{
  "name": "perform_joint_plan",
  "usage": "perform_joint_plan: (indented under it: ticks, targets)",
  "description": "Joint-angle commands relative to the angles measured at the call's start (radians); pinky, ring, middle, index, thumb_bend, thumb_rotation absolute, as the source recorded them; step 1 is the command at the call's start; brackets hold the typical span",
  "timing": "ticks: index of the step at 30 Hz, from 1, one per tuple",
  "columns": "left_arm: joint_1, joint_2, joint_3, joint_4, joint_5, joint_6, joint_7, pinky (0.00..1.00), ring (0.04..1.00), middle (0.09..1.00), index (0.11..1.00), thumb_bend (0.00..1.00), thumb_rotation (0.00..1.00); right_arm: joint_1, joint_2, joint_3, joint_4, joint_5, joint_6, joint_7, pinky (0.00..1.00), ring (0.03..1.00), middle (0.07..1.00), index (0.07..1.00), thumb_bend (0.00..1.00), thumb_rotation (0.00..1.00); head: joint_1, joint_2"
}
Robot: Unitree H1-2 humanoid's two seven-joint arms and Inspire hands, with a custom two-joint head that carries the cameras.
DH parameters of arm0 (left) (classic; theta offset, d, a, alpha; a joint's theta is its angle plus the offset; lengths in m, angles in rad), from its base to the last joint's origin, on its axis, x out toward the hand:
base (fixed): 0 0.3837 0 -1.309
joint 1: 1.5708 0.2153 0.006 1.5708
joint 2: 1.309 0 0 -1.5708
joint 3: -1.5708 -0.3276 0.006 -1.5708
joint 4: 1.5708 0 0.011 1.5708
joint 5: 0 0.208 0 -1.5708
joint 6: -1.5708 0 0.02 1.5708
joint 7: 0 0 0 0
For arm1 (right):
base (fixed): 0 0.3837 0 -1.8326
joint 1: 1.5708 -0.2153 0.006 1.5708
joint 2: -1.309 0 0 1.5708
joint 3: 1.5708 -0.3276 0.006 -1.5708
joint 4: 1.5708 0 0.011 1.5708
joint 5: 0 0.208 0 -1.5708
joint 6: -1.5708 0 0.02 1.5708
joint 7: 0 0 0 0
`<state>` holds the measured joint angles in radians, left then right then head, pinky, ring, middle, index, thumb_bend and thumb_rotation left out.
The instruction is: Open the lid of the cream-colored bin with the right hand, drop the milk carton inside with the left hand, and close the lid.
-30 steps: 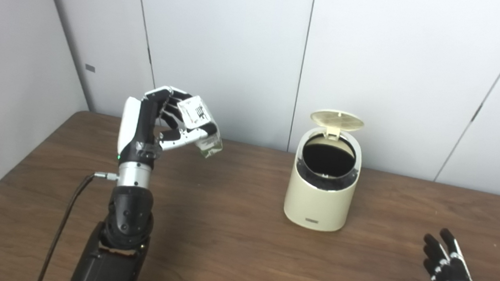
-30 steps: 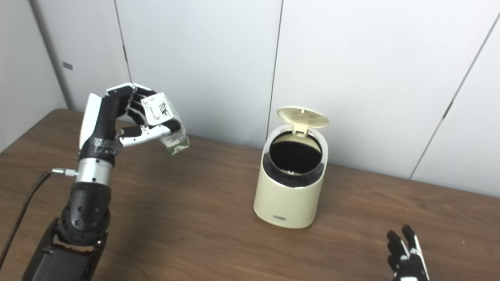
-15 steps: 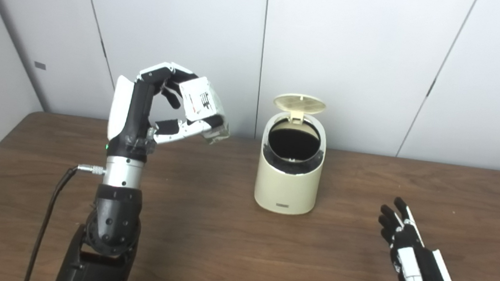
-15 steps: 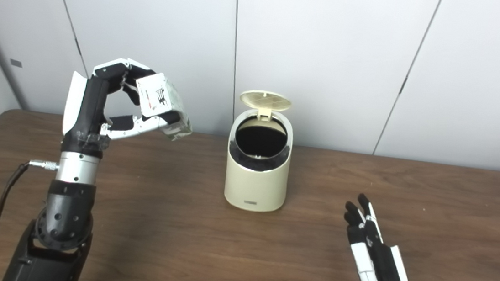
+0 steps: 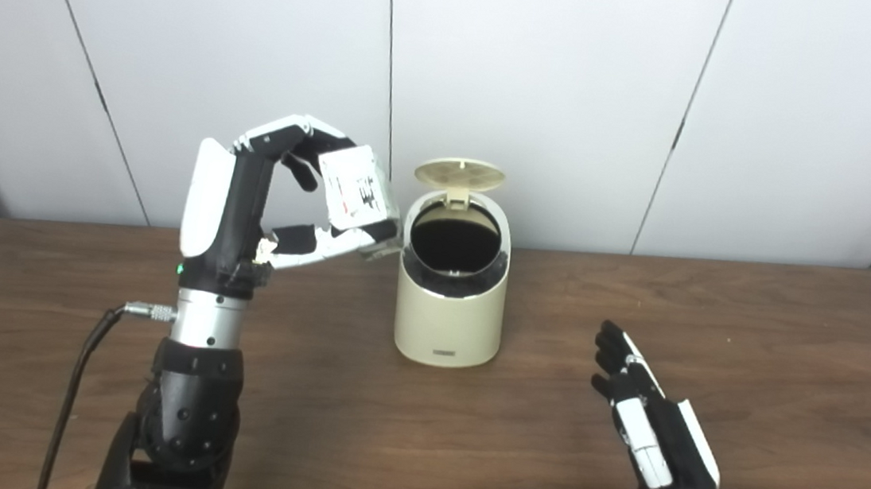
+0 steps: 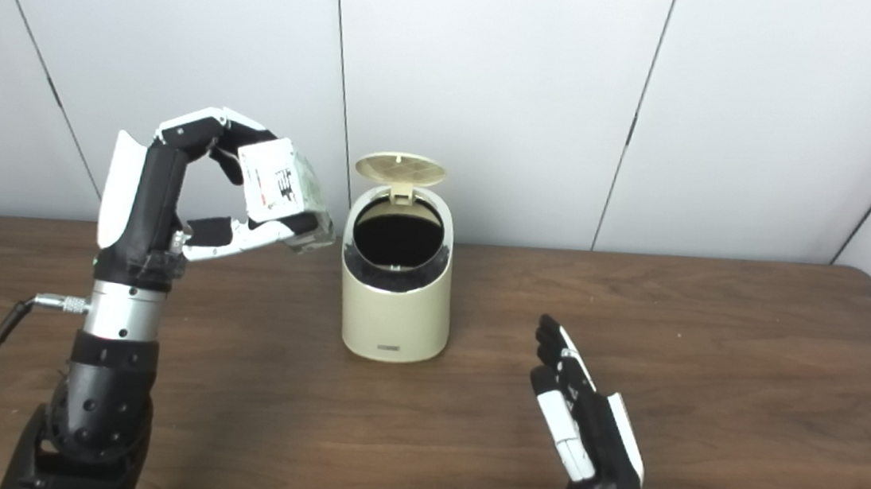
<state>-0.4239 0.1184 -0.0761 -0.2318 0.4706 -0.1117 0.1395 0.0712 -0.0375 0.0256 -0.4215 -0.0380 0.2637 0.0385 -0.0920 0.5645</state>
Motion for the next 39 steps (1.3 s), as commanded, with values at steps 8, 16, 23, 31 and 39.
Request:
perform_joint_plan:
  ticks: [8, 16, 23, 31, 39]
  targets:
    - [-0.072, -0.029, -0.008, 0.021, 0.001, -0.072, 0.012, 0.37, 0.46, 0.497, 0.479, 0.48, 0.0, -0.03, 0.028, -0.004, -0.032, 0.002, -0.044, -0.014, 0.87, 0.943, 0.939, 0.867, 0.62, 0.79, -0.004, -0.011]
    - [-0.113, -0.058, -0.018, 0.107, 0.018, -0.1, 0.032, 0.38, 0.458, 0.491, 0.48, 0.48, 0.0, -0.038, 0.034, -0.008, -0.028, -0.008, -0.056, -0.027, 0.87, 0.937, 0.935, 0.843, 0.61, 0.81, -0.007, -0.024]
    - [-0.163, -0.066, -0.034, 0.217, 0.052, -0.197, 0.075, 0.38, 0.446, 0.497, 0.484, 0.48, 0.0, -0.04, 0.04, -0.003, -0.032, -0.01, -0.048, -0.038, 0.87, 0.93, 0.924, 0.827, 0.63, 0.81, -0.009, -0.025]
    - [-0.189, -0.069, -0.058, 0.333, 0.071, -0.278, 0.092, 0.37, 0.438, 0.49, 0.486, 0.48, 0.0, -0.041, 0.036, -0.005, -0.021, -0.013, -0.07, -0.042, 0.86, 0.93, 0.923, 0.837, 0.61, 0.81, 0.004, -0.029]
    - [-0.205, -0.076, -0.065, 0.401, 0.114, -0.312, 0.136, 0.36, 0.437, 0.493, 0.484, 0.48, 0.0, -0.041, 0.042, -0.013, -0.016, 0.006, -0.08, -0.044, 0.87, 0.938, 0.93, 0.839, 0.61, 0.8, 0.013, -0.028]
